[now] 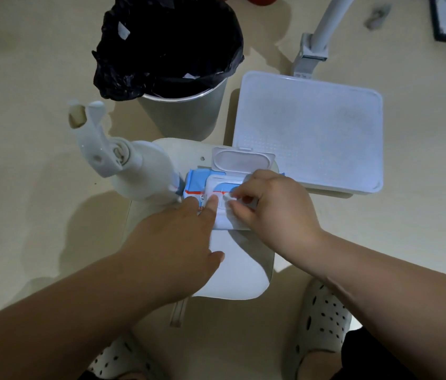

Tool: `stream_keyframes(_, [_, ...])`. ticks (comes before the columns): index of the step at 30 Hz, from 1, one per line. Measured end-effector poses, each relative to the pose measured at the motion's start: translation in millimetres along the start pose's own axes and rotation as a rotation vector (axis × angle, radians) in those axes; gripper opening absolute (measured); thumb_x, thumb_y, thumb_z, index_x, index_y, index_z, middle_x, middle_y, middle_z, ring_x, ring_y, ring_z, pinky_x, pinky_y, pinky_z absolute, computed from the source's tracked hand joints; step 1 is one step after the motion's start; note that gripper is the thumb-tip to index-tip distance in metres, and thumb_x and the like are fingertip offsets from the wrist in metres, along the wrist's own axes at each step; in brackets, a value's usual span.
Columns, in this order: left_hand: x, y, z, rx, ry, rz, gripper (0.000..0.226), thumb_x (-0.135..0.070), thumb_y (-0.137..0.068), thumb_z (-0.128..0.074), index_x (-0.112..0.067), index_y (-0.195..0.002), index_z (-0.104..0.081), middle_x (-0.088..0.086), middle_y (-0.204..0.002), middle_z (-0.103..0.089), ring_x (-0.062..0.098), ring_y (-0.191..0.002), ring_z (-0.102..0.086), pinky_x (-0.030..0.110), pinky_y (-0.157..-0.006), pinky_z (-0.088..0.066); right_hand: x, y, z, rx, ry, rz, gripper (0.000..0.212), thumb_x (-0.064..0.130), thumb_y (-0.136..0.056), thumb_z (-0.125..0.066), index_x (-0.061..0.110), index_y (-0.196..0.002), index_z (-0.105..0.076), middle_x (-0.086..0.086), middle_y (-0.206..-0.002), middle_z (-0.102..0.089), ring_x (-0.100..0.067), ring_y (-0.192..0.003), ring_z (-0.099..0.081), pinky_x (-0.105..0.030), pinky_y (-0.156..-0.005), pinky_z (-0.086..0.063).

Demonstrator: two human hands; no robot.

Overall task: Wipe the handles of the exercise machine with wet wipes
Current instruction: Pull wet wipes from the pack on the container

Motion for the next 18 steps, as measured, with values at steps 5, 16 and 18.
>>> stream_keyframes(5, [2,-2,3,-0.007,-0.019,-0.012,0.085,-0.067,-0.094,-0.038,-0.031,-0.158,0.004,-0.004,-0.162,-0.028,0.014,-0.133,-0.048,0.031,-0.102,-0.048,-11,3,8,-0.034,-0.114,-0.123,0.005,0.019,-0.075,-0.071,0.024,-0.074,-0.071,0.006,-0.074,-0.067,-0.017,-0.068,-0.061,-0.035,-0.061,-0.052])
stream_keyframes(16, [-3,-5,10,-0.035,-0.005,0.015,0.082,-0.066,-0.095,-0.038,-0.032,-0.159,-0.002,-0.003,-0.163,-0.029,0.014,-0.131,-0.051,0.029,-0.098,-0.049,-14,7,9,0.075,-0.084,-0.036,0.012,0.020,-0.077,-0.076,0.024,-0.088,-0.077,0.007,-0.079,-0.069,-0.016,-0.073,-0.063,-0.029,-0.064,-0.048])
stream_keyframes(18, [-1,-4,11,-0.058,0.038,0.019,0.081,-0.065,-0.094,-0.041,-0.035,-0.158,-0.001,-0.005,-0.160,-0.032,0.013,-0.126,-0.053,0.028,-0.097,-0.049,-10,8,5,0.100,-0.054,0.088,0.023,0.015,-0.080,-0.071,0.023,-0.100,-0.079,0.002,-0.079,-0.067,-0.021,-0.072,-0.064,-0.032,-0.059,-0.051])
Point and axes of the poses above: each hand's wrist, its own y-axis away from the middle knuckle, its own z-axis out of the back of the hand, x = y × z, the point moved 4 cm from there along -y, towards the middle knuckle
